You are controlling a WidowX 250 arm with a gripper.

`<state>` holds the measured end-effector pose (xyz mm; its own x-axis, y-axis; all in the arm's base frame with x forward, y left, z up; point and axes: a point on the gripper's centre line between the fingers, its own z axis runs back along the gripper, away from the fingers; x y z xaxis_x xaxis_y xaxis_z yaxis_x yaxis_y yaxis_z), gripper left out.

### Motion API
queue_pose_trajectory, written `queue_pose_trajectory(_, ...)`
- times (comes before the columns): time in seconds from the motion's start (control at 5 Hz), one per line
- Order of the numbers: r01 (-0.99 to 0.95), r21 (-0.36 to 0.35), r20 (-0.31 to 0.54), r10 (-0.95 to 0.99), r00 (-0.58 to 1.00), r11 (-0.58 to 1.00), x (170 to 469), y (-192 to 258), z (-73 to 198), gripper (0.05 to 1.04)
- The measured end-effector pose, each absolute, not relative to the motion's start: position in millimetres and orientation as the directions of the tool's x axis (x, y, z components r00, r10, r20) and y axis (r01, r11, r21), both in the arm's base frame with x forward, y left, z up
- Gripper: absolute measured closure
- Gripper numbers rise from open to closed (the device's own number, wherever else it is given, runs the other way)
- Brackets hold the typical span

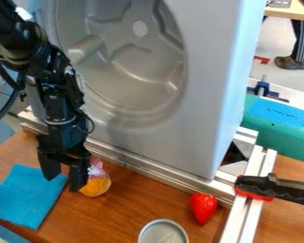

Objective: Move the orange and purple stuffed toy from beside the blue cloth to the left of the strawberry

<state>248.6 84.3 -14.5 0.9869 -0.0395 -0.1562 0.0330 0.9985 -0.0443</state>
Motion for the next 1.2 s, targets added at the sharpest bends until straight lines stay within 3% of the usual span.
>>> queue_pose_trajectory(0.2,-0.013,-0.089,-0.169,-0.002,0.986,0.996,264,85,-36,0.081)
queue_pose_trajectory(0.6,-0.081,-0.08,-0.185,0.065,0.981,0.994,276,90,-52,0.119)
queue_pose_trajectory(1.0,-0.099,-0.068,-0.23,0.08,0.97,0.993,273,92,-62,0.597)
queue_pose_trajectory(1.2,-0.097,-0.069,-0.241,0.078,0.967,0.993,272,92,-63,0.704)
